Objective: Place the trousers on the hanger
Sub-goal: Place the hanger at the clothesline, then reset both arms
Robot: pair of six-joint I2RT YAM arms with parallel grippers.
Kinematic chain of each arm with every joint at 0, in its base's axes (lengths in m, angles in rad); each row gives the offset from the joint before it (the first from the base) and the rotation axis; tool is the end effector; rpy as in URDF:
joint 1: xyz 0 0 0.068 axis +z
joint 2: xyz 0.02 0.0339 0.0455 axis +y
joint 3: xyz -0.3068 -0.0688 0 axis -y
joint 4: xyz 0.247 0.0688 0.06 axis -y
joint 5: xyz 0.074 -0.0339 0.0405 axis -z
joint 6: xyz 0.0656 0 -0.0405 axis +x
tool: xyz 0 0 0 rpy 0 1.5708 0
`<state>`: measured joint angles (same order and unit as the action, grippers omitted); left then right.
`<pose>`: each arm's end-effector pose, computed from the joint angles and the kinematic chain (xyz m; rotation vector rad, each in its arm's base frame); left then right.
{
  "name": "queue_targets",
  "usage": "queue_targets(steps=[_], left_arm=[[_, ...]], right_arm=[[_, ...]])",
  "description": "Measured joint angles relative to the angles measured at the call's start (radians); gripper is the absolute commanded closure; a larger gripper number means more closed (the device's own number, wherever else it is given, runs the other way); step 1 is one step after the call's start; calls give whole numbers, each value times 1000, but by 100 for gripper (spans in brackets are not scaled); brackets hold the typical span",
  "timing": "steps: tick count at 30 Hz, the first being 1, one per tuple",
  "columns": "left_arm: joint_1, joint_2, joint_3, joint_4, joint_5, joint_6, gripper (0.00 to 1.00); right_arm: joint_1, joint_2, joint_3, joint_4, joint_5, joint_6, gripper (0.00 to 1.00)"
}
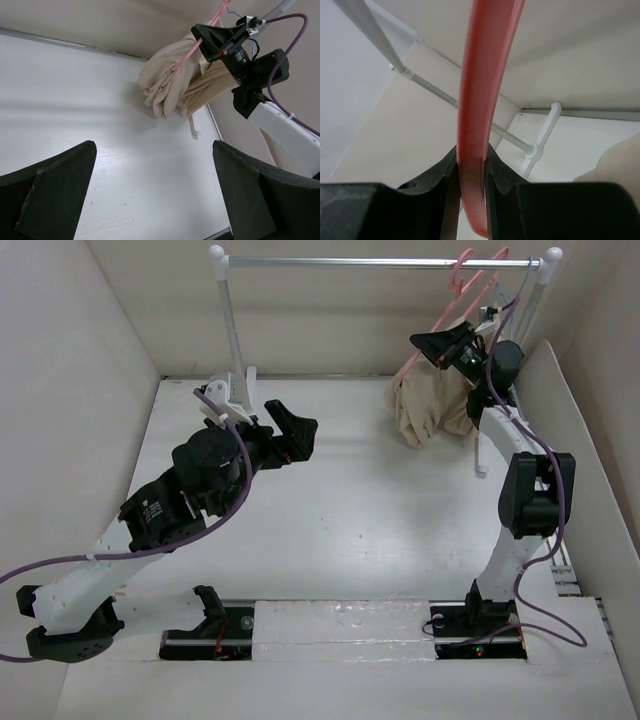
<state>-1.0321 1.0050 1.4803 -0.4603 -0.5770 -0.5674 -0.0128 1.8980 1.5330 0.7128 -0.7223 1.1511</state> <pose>0.1213 -0.1333 0.5408 -0.0973 1.6133 -0.8066 0.4871 0.0371 0.4139 0.1274 1.4470 1.3899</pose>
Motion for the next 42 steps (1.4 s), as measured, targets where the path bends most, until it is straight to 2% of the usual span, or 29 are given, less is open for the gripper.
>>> queue_targets(steps=[10, 11, 12, 13, 14, 17, 18, 24, 26, 31, 35, 38, 42], left_arm=[[0, 5, 0, -17, -6, -10, 1], [0, 6, 0, -17, -7, -10, 1], [0, 10, 0, -17, -7, -10, 1], [0, 14, 0, -18, -7, -10, 1], [0, 19, 0, -17, -7, -10, 1], [0, 33, 0, -17, -7, -9, 1], [0, 37, 0, -17, -7, -9, 1], [0, 43, 0, -16, -13, -2, 1], [0, 44, 1, -16, -23, 4, 1], [0, 64, 10, -19, -58, 22, 1], [0, 133, 17, -32, -83, 35, 1], [0, 208, 10, -36, -68, 35, 1], [0, 235, -82, -8, -4, 36, 1]], right_arm=[[-32, 33, 3, 51, 0, 24, 100], [-36, 35, 5, 51, -1, 26, 80], [-40, 35, 6, 52, -2, 26, 79], [-44, 35, 5, 51, -2, 23, 66], [-47, 35, 5, 53, -3, 19, 43], [-54, 19, -18, 66, 0, -7, 24], [-57, 8, -31, 63, 0, -22, 22], [-68, -116, -68, -65, 0, -161, 15], [-71, -196, -84, -162, 19, -248, 3], [-72, -407, -130, -434, 109, -499, 0], [-71, -552, -188, -585, 196, -658, 0], [-71, -659, -227, -693, 272, -767, 0], [-49, -864, -334, -825, 378, -907, 0]])
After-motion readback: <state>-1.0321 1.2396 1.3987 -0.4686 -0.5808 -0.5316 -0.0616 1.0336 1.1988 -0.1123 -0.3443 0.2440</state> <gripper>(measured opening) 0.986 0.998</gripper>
